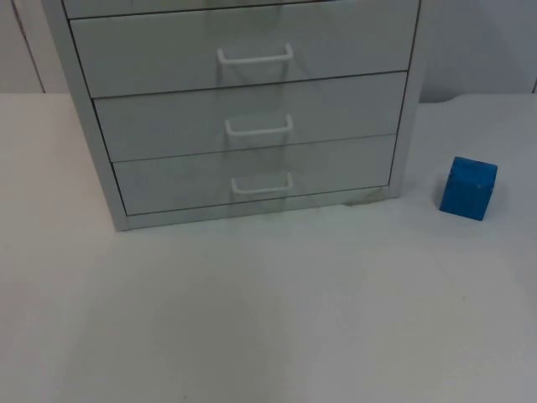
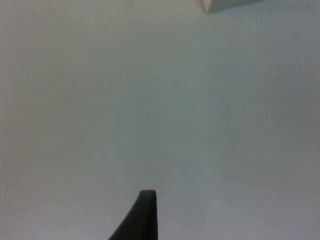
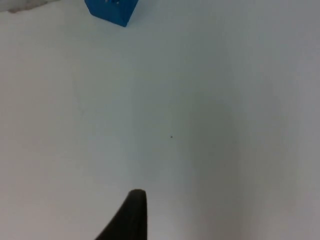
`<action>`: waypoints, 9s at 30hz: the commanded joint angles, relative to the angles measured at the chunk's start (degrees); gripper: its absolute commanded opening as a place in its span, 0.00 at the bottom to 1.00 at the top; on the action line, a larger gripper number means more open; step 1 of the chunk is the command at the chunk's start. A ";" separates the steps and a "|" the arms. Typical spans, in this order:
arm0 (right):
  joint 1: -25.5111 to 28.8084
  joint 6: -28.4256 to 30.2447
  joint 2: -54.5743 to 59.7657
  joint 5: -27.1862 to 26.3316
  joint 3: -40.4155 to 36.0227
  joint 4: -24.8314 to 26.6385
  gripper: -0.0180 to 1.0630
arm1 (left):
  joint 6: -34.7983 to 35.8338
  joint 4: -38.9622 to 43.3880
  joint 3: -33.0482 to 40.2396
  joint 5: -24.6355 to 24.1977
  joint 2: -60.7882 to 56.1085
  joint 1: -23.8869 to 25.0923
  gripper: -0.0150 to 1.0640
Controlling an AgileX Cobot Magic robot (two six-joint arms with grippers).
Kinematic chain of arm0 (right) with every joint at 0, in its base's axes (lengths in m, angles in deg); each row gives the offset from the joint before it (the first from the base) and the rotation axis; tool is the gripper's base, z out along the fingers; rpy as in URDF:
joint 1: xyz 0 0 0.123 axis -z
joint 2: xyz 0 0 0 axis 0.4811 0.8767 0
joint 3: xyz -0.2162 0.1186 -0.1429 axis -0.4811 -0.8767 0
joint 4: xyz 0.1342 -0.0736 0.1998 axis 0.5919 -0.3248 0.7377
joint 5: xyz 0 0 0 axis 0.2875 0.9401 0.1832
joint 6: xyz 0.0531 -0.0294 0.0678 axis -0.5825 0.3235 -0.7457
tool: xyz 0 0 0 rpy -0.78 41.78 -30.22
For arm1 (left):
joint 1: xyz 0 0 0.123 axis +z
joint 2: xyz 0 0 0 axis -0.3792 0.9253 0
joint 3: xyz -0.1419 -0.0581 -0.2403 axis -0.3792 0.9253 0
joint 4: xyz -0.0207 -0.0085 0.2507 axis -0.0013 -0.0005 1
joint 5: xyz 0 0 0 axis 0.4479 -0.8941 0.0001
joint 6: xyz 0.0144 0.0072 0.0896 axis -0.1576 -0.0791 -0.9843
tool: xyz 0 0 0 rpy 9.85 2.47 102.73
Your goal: Open the drawer with the left hand, place the block into the drawer with the right hand, then close the drawer with the left hand.
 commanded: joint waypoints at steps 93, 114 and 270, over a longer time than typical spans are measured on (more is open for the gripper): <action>0.26 0.80 0.27 -7.67 -2.41 -0.17 0.99 | 37.55 80.90 -36.10 23.19 80.75 -39.82 0.01; 0.26 0.80 0.27 -7.48 -2.41 -0.16 0.99 | 1.10 32.41 -36.10 7.69 74.29 -55.21 0.01; -9.15 40.13 80.95 -6.36 56.03 7.37 0.87 | 4.93 11.29 -1.74 6.08 -6.96 1.85 0.99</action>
